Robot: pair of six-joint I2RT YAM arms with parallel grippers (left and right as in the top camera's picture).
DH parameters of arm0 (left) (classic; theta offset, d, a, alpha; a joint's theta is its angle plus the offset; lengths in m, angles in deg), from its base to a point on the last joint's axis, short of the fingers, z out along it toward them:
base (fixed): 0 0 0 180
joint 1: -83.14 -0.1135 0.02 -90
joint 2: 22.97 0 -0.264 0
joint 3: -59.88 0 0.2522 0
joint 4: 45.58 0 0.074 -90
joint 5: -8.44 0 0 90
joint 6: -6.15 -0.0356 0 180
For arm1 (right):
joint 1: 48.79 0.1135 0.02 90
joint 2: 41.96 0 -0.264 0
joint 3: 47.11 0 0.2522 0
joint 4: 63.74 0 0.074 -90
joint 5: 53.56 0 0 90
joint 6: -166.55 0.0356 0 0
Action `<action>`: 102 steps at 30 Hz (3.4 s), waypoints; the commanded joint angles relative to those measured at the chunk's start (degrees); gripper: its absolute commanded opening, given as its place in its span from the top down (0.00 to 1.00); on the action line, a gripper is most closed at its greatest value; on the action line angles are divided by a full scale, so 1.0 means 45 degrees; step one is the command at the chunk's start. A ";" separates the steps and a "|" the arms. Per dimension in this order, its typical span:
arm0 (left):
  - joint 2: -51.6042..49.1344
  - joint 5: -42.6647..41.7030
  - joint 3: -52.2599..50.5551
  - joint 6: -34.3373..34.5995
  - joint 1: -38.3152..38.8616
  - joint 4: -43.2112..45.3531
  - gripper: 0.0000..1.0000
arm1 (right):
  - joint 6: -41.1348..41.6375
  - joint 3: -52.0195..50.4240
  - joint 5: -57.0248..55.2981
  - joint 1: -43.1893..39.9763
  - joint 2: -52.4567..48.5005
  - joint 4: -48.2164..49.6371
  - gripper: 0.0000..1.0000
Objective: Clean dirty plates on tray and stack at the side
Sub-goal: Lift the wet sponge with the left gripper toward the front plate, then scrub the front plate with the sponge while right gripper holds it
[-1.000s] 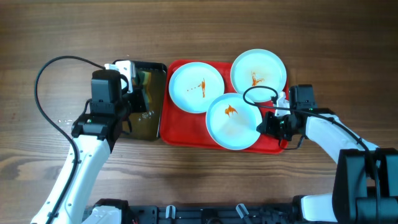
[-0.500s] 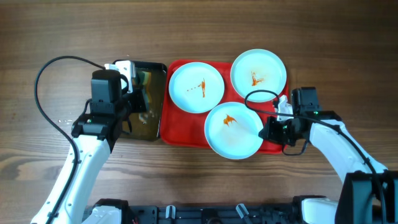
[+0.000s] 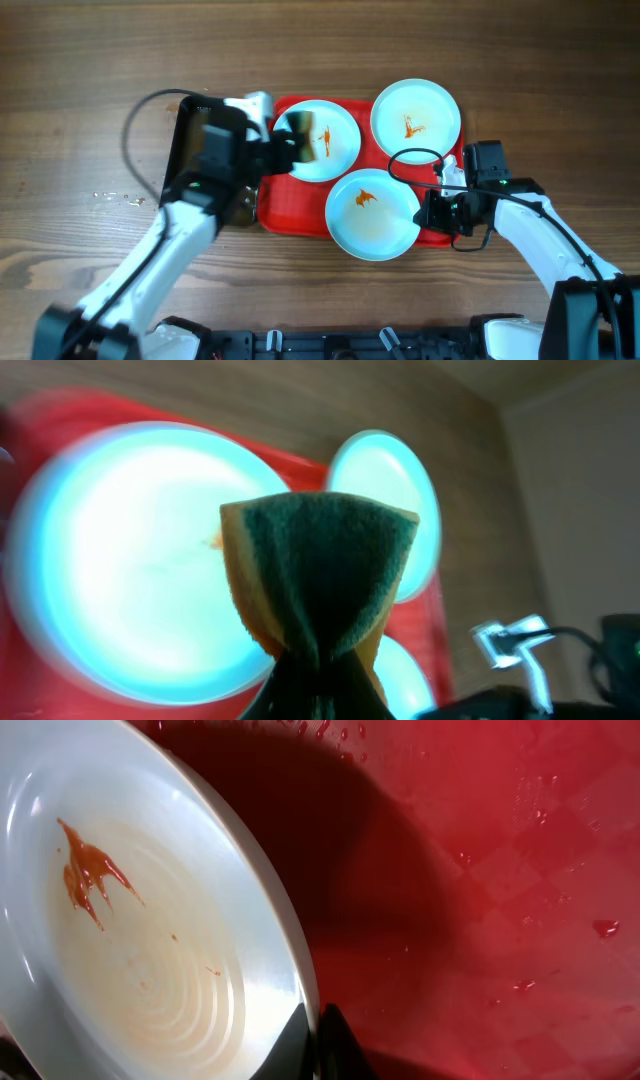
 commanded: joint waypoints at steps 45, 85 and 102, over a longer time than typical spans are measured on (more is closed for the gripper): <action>-0.1967 -0.0180 0.0000 0.0554 0.2210 -0.1107 0.96 | -0.0053 0.0155 0.2365 0.0068 0.0199 0.0884 0.67; -0.3628 0.1491 0.0005 0.5047 0.2764 -0.2467 0.96 | 0.2744 0.0019 -0.3070 0.1943 -0.0189 0.0534 0.96; -0.0418 0.2555 0.0039 0.0442 0.2375 -0.1651 0.96 | 0.2399 0.0243 -0.3706 0.1943 0.0097 0.0500 0.96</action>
